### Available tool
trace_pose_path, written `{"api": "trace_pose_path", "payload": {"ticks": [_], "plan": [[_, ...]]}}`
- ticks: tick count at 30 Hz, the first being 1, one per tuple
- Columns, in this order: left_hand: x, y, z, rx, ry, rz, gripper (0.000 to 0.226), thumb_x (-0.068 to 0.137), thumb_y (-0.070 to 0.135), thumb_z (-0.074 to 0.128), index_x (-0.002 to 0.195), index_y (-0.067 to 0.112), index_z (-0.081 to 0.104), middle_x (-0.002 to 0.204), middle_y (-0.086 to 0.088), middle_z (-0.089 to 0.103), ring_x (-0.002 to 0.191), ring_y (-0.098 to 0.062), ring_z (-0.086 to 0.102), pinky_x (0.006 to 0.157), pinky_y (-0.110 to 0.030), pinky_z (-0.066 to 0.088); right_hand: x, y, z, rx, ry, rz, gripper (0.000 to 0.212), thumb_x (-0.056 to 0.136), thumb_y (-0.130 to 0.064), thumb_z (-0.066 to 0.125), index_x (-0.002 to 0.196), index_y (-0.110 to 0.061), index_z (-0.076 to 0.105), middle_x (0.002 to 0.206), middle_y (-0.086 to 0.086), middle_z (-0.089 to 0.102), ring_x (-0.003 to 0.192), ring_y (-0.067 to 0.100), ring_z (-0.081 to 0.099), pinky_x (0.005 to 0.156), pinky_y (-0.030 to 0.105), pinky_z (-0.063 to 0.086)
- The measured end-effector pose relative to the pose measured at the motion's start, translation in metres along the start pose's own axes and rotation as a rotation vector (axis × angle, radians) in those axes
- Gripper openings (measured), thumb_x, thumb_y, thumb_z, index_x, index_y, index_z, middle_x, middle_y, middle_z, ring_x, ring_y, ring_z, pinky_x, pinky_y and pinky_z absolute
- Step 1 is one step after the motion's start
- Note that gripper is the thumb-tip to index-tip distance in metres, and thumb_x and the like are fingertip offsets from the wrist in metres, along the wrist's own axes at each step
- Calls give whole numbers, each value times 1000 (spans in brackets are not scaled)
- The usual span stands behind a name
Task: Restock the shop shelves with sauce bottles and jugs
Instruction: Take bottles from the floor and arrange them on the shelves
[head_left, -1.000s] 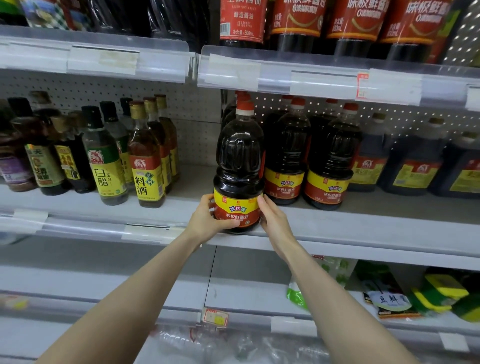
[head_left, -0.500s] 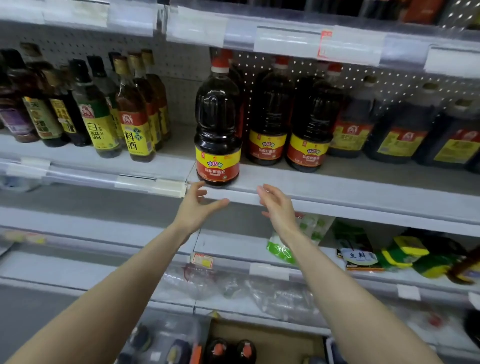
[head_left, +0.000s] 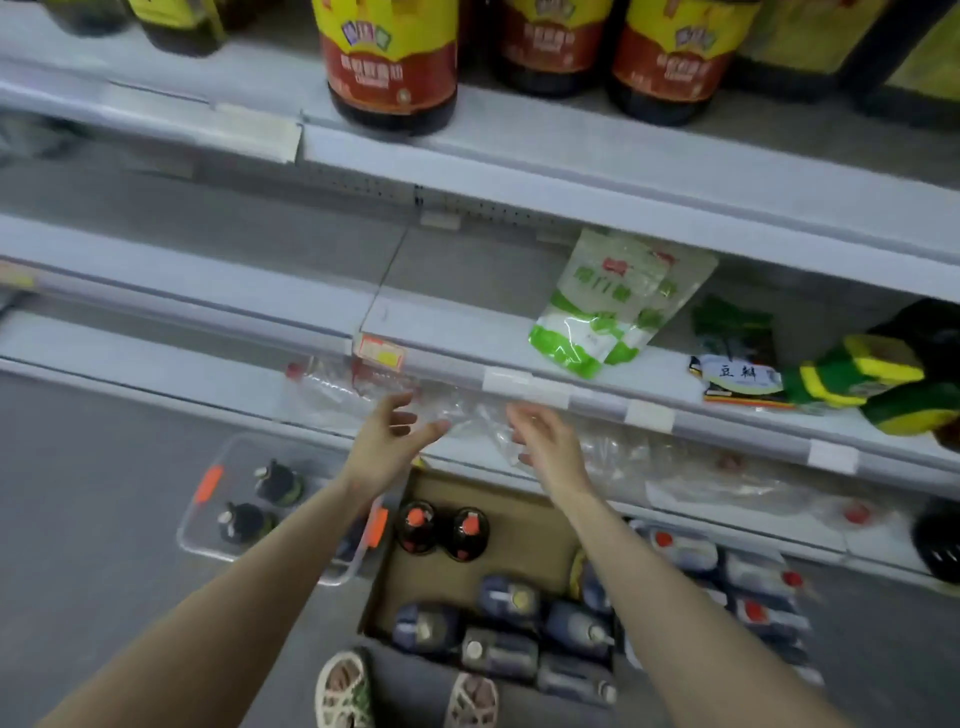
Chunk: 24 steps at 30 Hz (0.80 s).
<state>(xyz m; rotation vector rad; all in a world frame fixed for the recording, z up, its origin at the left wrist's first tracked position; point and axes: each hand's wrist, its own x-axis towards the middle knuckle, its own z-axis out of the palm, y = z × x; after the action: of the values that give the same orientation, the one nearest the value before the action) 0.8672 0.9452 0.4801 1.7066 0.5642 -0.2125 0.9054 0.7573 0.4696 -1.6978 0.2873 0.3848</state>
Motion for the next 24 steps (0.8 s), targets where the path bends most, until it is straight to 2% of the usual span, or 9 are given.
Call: {"api": "trace_pose_path", "payload": {"ticks": [4,8,10,14,15,18,19,21,24], "plan": [[13,-70,20,-17,-38,-128,80,65,42,85,129,11,48,110,-5,60,103,-20,60,81,-27,46,10,78,7,-31,-5,120,29,90,-32,65,111,-12,66,103,-1,67,98,16,63,83,25,47],[32,-147,36,17,-58,-232,42,80,26,76,114,15,53,103,-2,62,96,-16,61,74,-21,47,20,156,24,-27,14,250,27,89,-31,66,108,-12,65,97,-4,69,97,14,64,77,19,47],[44,-185,42,26,-52,-261,30,80,25,76,103,14,61,97,-1,66,90,-13,62,77,-20,48,28,197,35,-9,38,313,20,90,-26,66,103,-11,64,91,-2,68,97,20,65,85,29,50],[69,-259,55,14,-63,-359,62,70,43,81,116,7,61,105,-7,67,98,-18,63,88,-26,50,45,277,56,-14,97,428,23,86,-35,69,100,-17,62,93,-4,68,100,20,64,96,42,49],[76,-277,59,19,-59,-389,59,74,37,80,118,5,59,105,-8,66,97,-18,62,87,-26,50,50,296,61,-3,115,460,30,84,-38,70,103,-17,62,97,-3,68,102,20,64,97,43,49],[93,-321,71,58,-53,-417,45,84,18,71,120,-3,55,99,-7,62,83,-10,57,66,-8,47,65,349,74,10,149,513,55,67,-58,73,101,-17,62,99,1,68,99,21,64,93,43,50],[98,-336,75,79,-57,-417,40,87,14,68,120,-4,54,99,-7,61,77,-6,55,61,-5,45,70,363,77,22,161,521,52,65,-59,73,95,-18,61,96,4,67,98,23,63,90,43,49],[108,-362,82,96,-71,-414,33,89,12,64,118,1,54,93,-3,58,73,-1,50,57,-1,42,81,388,85,78,196,519,31,78,-41,75,88,-18,56,96,7,65,97,27,61,89,42,44],[122,-397,89,99,-94,-424,30,89,19,65,115,12,52,87,9,56,77,-2,53,61,-5,43,100,422,93,112,196,553,24,86,-34,70,93,-18,53,92,0,62,84,12,57,92,40,47]]}}
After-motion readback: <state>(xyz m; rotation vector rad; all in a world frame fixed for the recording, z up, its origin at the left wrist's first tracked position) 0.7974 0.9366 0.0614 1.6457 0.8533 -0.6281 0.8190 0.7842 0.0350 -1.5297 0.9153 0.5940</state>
